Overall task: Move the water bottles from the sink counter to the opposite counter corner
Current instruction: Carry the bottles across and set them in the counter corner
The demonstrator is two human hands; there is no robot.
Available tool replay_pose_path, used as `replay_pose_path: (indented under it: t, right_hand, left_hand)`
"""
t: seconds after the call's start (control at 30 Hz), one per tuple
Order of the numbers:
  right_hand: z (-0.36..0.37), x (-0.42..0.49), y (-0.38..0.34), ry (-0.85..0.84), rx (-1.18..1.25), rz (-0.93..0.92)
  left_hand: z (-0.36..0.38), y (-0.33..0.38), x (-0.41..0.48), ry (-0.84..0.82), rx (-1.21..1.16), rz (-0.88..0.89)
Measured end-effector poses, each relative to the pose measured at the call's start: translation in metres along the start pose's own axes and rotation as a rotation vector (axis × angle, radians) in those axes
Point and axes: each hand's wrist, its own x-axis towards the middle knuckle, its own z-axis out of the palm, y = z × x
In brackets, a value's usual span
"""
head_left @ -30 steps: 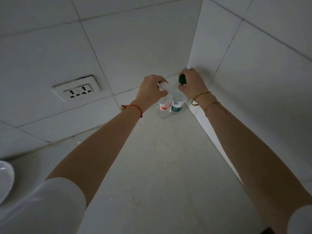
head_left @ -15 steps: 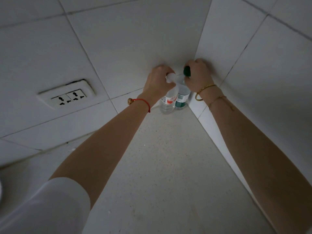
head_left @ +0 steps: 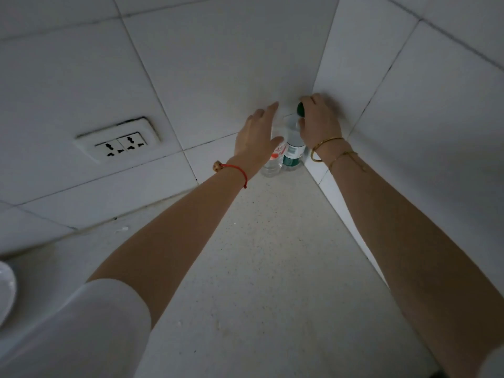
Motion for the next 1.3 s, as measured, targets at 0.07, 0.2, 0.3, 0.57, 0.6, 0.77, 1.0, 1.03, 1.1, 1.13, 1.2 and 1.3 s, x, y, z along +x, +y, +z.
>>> replay_pose_path:
  t: [0.07, 0.2, 0.3, 0.57, 0.6, 0.77, 1.0, 1.03, 1.1, 1.13, 1.2, 1.3]
  right_hand:
    - [-0.003, -0.007, 0.003, -0.002, -0.040, 0.009]
    - [-0.013, -0.027, 0.002, 0.019, -0.115, -0.004]
    - [-0.020, -0.048, -0.003, 0.000, -0.107, -0.047]
    - [-0.036, -0.119, -0.037, -0.065, -0.024, -0.140]
    - [-0.039, -0.130, -0.043, -0.084, -0.016, -0.153]
    - [-0.053, -0.188, -0.082, -0.210, 0.003, -0.225]
    - [-0.066, -0.284, -0.148, -0.275, 0.068, -0.354]
    - [-0.067, -0.297, -0.159, -0.280, 0.064, -0.376]
    - [-0.068, -0.322, -0.182, -0.298, 0.058, -0.416]
    - [-0.069, -0.334, -0.195, -0.311, 0.057, -0.436]
    - [-0.070, -0.357, -0.221, -0.328, 0.056, -0.483]
    - [-0.072, -0.394, -0.261, -0.344, 0.082, -0.566]
  left_hand:
    - [-0.002, -0.002, -0.012, -0.005, -0.014, 0.015]
    - [-0.013, -0.009, -0.032, -0.026, 0.010, 0.057]
    - [-0.021, -0.012, -0.050, -0.060, 0.061, 0.091]
    - [-0.062, -0.014, -0.126, -0.060, 0.151, 0.117]
    - [-0.068, -0.014, -0.138, -0.061, 0.159, 0.112]
    - [-0.101, -0.017, -0.212, -0.088, 0.198, 0.104]
    - [-0.158, -0.035, -0.338, -0.036, 0.239, 0.055]
    - [-0.167, -0.038, -0.357, -0.022, 0.248, 0.043]
    - [-0.186, -0.043, -0.396, 0.011, 0.259, 0.014]
    - [-0.196, -0.045, -0.416, 0.024, 0.262, -0.003]
    - [-0.214, -0.048, -0.457, 0.054, 0.262, -0.044]
    - [-0.239, -0.052, -0.519, 0.104, 0.260, -0.113]
